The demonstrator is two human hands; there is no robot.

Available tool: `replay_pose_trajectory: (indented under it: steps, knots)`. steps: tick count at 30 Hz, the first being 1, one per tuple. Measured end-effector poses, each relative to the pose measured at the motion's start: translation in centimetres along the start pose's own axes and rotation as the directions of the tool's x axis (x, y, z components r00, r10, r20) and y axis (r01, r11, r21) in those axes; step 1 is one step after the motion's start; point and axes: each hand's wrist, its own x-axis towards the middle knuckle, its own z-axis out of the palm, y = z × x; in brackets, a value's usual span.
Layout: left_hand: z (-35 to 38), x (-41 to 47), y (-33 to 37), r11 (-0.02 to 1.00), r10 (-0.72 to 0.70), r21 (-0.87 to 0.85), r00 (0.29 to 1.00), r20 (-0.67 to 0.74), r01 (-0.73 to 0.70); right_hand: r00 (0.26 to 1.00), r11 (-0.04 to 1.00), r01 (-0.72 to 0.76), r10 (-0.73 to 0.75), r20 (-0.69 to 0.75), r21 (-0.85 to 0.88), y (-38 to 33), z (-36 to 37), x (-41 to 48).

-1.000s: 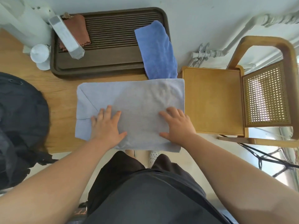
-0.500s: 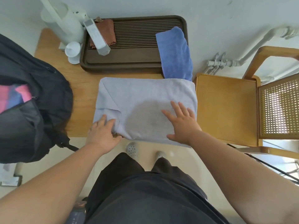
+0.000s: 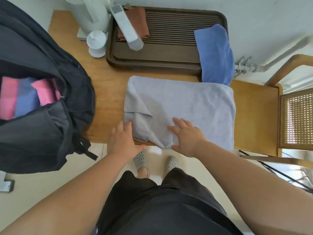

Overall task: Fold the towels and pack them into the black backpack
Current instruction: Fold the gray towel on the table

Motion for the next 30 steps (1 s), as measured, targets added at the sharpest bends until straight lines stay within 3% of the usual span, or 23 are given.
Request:
replay_pose_trajectory:
  steps: [3, 7, 12, 14, 17, 21, 25, 28, 30]
  knots:
    - [0.5, 1.0, 0.0, 0.997, 0.058, -0.039, 0.992, -0.113, -0.063, 0.998, 0.998, -0.061, 0.061, 0.027, 0.001, -0.7, -0.3, 0.2]
    - [0.2, 2.0, -1.1, 0.958, 0.213, -0.134, 0.941, -0.263, -0.254, 0.991, 0.991, -0.123, 0.125, 0.036, -0.043, -2.2, -1.2, 0.5]
    - [-1.3, 2.8, -2.8, 0.85, 0.239, -0.421, 0.944, -0.227, -0.316, 0.978, 0.98, -0.194, 0.197, 0.076, -0.048, -3.8, -2.1, 0.5]
    - [-2.4, 2.8, -3.5, 0.773, 0.148, -0.589, 0.97, -0.194, -0.236, 0.973, 0.978, -0.196, 0.203, 0.114, -0.069, -3.9, -2.6, 0.2]
    - [-4.2, 2.5, -4.3, 0.6, -0.078, -0.8, 0.995, -0.064, -0.005, 0.967, 0.978, -0.188, 0.2, 0.159, -0.087, -3.7, -3.2, 0.2]
    - [-4.9, 3.3, -5.6, 0.466, -0.298, -0.862, 0.953, 0.059, 0.199, 0.957, 0.975, -0.2, 0.215, 0.196, -0.093, -3.9, -3.7, 0.7]
    - [-1.5, 5.7, -7.6, 0.35, -0.313, -0.873, 0.921, 0.234, 0.341, 0.951, 0.97, -0.228, 0.24, 0.193, -0.082, -4.6, -4.7, 2.0]
    - [-4.0, 3.8, -5.9, 0.237, -0.285, -0.895, 0.908, 0.308, 0.378, 0.965, 0.97, -0.232, 0.238, 0.106, -0.065, -5.8, -5.9, 3.5]
    - [-4.4, 3.0, -5.1, 0.252, -0.27, -0.884, 0.906, 0.326, 0.393, 0.989, 0.989, -0.145, 0.145, 0.009, 0.011, -7.2, -6.7, 4.6]
